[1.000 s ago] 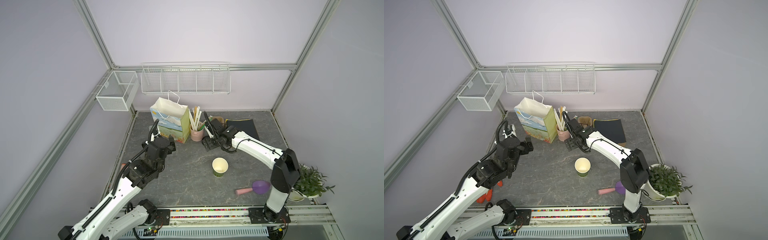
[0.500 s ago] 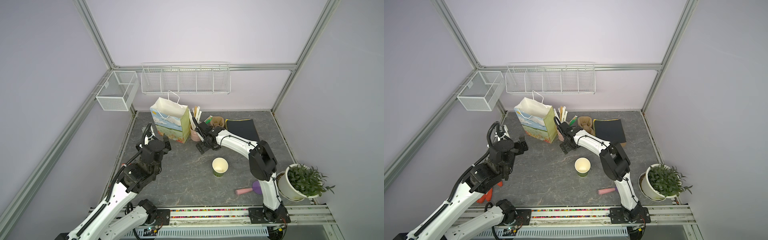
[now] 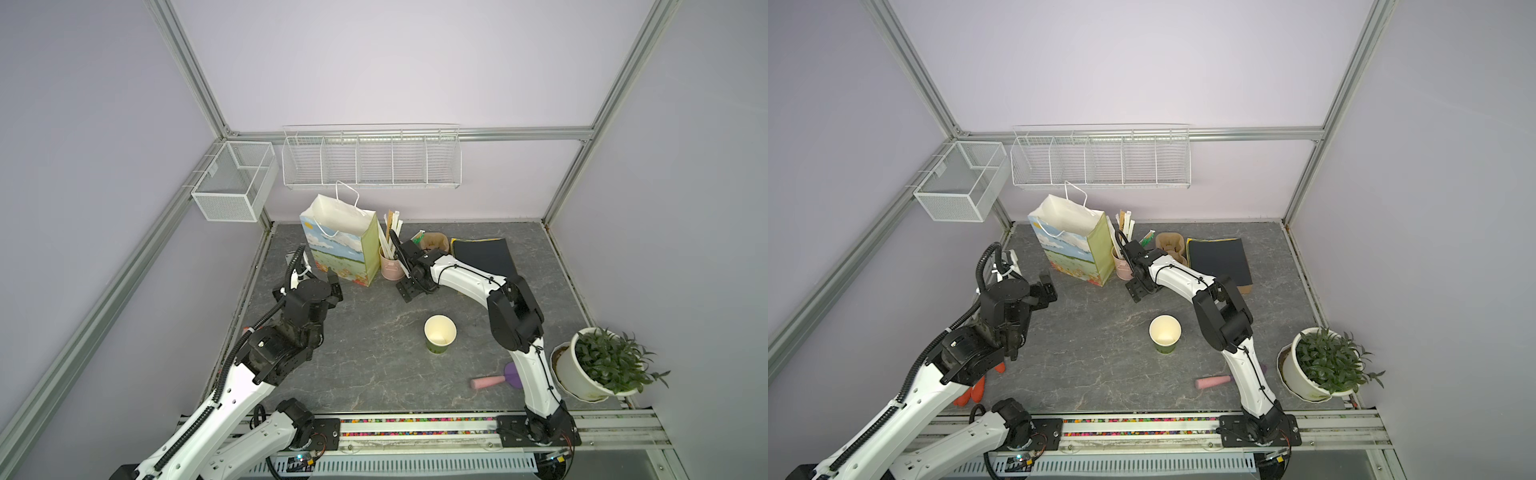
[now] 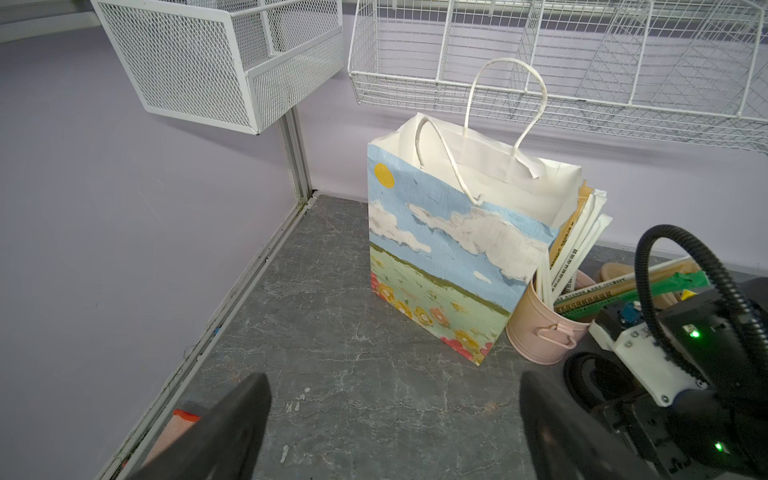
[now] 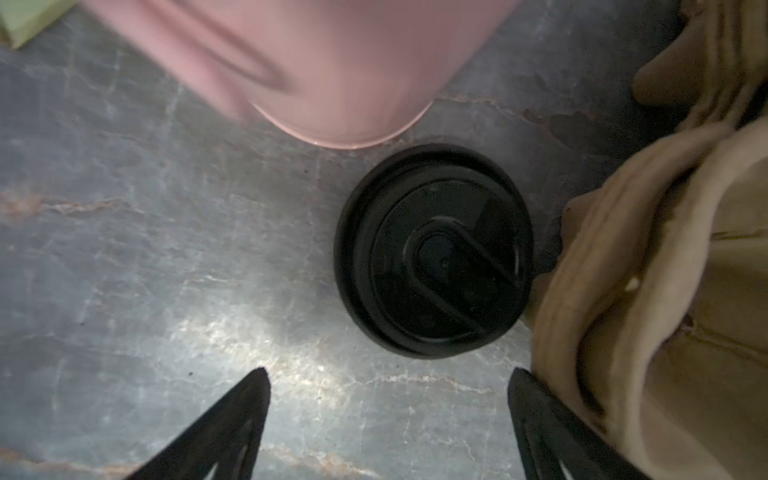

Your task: Pack the takeout coffee

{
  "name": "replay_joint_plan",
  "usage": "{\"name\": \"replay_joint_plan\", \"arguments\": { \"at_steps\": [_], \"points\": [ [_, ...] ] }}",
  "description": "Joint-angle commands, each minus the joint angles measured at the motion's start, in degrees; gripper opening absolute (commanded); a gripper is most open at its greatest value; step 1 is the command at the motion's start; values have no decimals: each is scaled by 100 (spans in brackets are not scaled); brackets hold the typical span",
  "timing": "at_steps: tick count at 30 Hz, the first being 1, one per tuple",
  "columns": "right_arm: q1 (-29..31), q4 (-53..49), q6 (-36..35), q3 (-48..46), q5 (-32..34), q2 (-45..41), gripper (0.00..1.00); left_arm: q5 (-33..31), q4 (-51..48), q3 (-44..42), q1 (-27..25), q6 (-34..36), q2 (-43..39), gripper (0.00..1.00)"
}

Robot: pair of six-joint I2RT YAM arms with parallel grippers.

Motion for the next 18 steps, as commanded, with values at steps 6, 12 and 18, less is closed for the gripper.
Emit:
{"name": "replay_joint_plan", "arguments": {
  "at_steps": [6, 12, 18],
  "points": [
    [-162, 437, 68, -73, 22, 145, 93, -42, 84, -95, 27, 102, -19, 93],
    [-332, 738, 202, -195, -212, 222, 95, -57, 111, -114, 28, 132, 0, 93],
    [-346, 761, 162, -153, -96, 322, 95, -66, 129, -114, 28, 162, 1, 93]
  ]
}}
